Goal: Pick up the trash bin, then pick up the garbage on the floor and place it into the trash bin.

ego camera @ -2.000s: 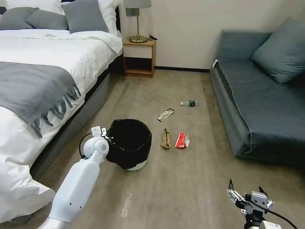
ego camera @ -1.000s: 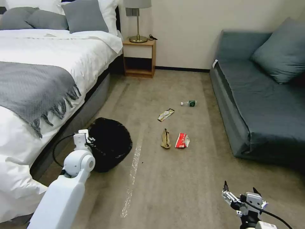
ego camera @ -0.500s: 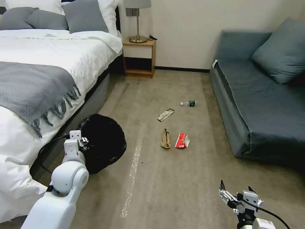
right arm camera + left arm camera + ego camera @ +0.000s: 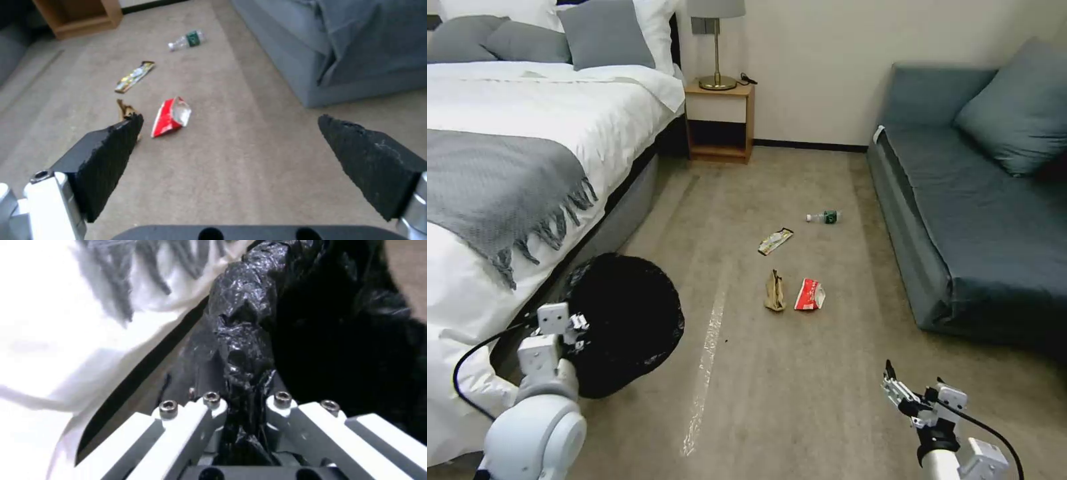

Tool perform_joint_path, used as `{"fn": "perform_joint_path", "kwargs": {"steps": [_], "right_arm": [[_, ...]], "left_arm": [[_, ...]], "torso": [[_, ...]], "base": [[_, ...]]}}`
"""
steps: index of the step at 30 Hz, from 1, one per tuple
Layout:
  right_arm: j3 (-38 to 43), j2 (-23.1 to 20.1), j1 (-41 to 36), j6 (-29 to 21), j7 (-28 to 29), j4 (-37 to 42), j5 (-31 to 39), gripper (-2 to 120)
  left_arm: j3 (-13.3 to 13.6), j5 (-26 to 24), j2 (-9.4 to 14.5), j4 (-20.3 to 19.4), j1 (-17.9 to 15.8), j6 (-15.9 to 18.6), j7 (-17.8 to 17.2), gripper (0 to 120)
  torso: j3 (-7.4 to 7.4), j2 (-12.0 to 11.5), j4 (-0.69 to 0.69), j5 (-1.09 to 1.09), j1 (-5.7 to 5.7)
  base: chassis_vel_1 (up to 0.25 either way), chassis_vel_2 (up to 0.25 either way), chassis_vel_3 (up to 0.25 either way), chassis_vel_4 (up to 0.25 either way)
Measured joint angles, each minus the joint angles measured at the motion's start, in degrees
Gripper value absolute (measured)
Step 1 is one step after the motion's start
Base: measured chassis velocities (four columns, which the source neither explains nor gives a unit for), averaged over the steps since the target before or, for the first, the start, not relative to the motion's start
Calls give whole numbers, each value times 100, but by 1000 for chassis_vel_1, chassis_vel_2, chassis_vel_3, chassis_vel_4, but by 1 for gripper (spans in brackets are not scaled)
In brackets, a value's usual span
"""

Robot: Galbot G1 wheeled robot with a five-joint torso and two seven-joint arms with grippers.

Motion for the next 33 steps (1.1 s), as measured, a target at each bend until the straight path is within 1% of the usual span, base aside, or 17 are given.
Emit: {"fn": "perform_joint_path", "kwargs": {"steps": [1,3,7,9,16,22,28,33], "right_arm": [[0,0,0,0,0,0,0,100],[-77,-19,151,-14,-11,-97,61,100],[-116,-77,188,-48,-12,-99,67,100],[-114,-90,192,-68,-13,-81,73,100],[-39,-148,289,-260,-53,78,171,100],[-44,-90,348,-287,-84,43,151,100],[-39,-79,417,-288,-109,-70,142,100],[-24,-83,416,-261,-128,-122,141,100]], "left_arm": [[0,0,0,0,0,0,0,5],[-96,8,-48,-9,63,-96,51,5],[-143,12,-59,-97,85,-158,103,5],[-144,8,-52,-110,74,-158,109,5],[-121,-47,89,-104,-126,-158,157,5],[-153,-61,138,-47,-170,-178,173,5],[-153,-59,135,-75,-159,-208,190,5],[-129,-41,86,-99,-148,-225,199,5]], "torso": [[0,0,0,0,0],[0,0,0,1,0],[0,0,0,2,0],[0,0,0,1,0],[0,0,-1,1,0],[0,0,-1,1,0],[0,0,-1,1,0],[0,0,-1,1,0]], "base": [[0,0,0,0],[0,0,0,0],[0,0,0,0],[0,0,0,0],[0,0,0,0],[0,0,0,0],[0,0,0,0],[0,0,0,0]]}}
